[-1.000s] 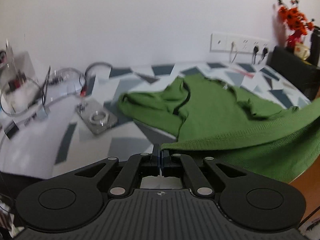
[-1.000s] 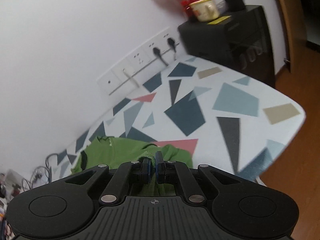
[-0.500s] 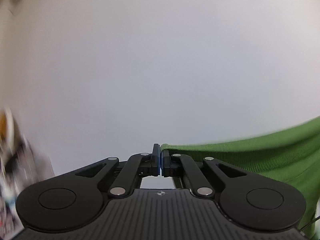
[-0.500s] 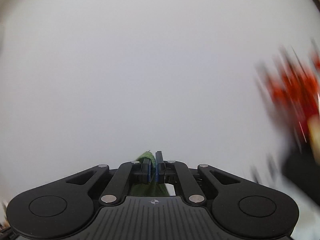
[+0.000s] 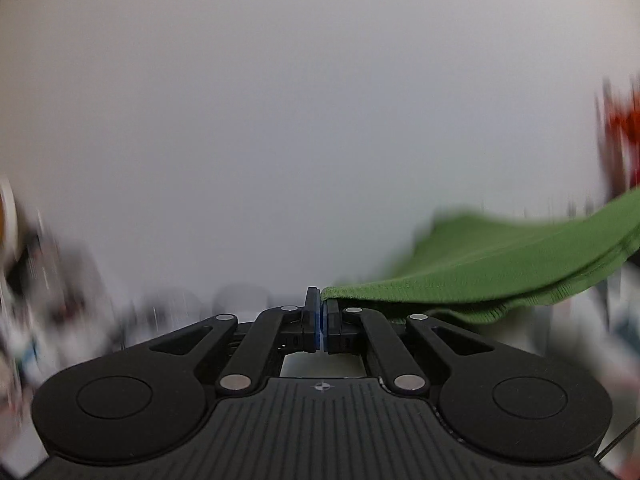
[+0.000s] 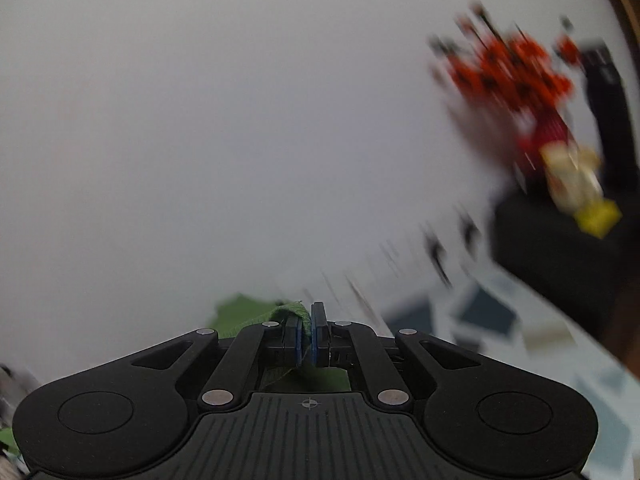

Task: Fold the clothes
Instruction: 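Lift the shirt by the hem with both grippers, shake it and lay it down, then open both grippers releasing the hem onto the table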

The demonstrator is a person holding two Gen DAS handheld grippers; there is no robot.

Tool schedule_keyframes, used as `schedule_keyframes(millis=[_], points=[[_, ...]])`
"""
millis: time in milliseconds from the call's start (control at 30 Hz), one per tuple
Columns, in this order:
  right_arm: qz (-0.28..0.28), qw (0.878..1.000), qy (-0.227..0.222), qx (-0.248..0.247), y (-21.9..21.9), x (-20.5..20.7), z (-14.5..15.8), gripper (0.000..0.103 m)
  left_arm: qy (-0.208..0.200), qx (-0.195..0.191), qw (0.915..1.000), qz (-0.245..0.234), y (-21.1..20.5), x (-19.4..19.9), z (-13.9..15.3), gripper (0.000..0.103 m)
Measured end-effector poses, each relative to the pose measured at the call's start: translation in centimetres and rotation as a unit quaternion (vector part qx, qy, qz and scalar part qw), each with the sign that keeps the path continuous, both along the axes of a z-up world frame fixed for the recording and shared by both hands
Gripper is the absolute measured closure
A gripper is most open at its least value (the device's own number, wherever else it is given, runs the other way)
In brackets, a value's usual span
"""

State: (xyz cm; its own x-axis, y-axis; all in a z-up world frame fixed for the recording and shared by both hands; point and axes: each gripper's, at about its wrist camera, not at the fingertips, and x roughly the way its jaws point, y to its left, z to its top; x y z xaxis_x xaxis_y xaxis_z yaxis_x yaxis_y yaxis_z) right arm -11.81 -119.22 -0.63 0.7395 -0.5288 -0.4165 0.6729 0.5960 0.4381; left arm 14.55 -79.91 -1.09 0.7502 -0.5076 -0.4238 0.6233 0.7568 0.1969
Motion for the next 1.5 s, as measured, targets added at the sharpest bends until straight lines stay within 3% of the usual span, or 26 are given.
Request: schedule_keyframes(millis=[133,200,300,600,700,867,1033,1267,1367,1400,1433,1467,1500], points=[[-0.013,0.992,0.083,0.092,1.6,-1.0,-9.7,0.099,0.048,0.112,0.9925,-0.015,0.1,-3.0,-10.3,0.101],[-0.018,0.987,0.110,0.115,3.7,-1.7,-12.4,0.099,0.080,0.123,0.9890,-0.019,1.0,-3.9,-12.4,0.101],[-0.019,0.984,0.120,0.129,5.9,-3.3,-14.3,0.099,0.081,0.120,0.9891,-0.028,1.8,-4.3,-12.3,0.101],[-0.042,0.980,0.085,0.177,6.8,-8.2,-14.6,0.099,0.067,0.096,0.9917,-0.054,4.9,-5.4,-10.4,0.101],[-0.056,0.978,0.063,0.193,8.0,-10.7,-14.3,0.099,0.056,0.108,0.9902,-0.068,6.0,-6.1,-10.9,0.101],[-0.055,0.974,0.109,0.190,9.5,-12.1,-15.6,0.099,0.069,0.146,0.9830,-0.088,7.3,-7.8,-13.0,0.101],[-0.060,0.973,0.107,0.196,10.9,-14.1,-15.3,0.099,0.083,0.144,0.9816,-0.094,8.7,-9.5,-13.4,0.101],[-0.054,0.971,0.146,0.182,12.0,-14.2,-16.2,0.097,0.115,0.149,0.9775,-0.095,8.9,-10.8,-15.4,0.100],[-0.047,0.969,0.170,0.170,12.6,-13.8,-16.8,0.092,0.111,0.161,0.9756,-0.099,8.4,-11.6,-15.7,0.090],[-0.048,0.967,0.183,0.168,12.8,-13.7,-17.0,0.081,0.110,0.168,0.9749,-0.096,8.3,-11.8,-15.8,0.083],[-0.050,0.965,0.197,0.167,13.0,-13.6,-17.2,0.065,0.105,0.175,0.9747,-0.090,8.4,-12.0,-15.8,0.063],[-0.055,0.961,0.213,0.167,13.1,-13.6,-17.2,0.058,0.099,0.179,0.9751,-0.084,8.5,-12.2,-15.7,0.044],[-0.060,0.958,0.223,0.169,13.2,-13.7,-17.2,0.048,0.093,0.179,0.9763,-0.079,8.8,-12.5,-15.4,0.040]])
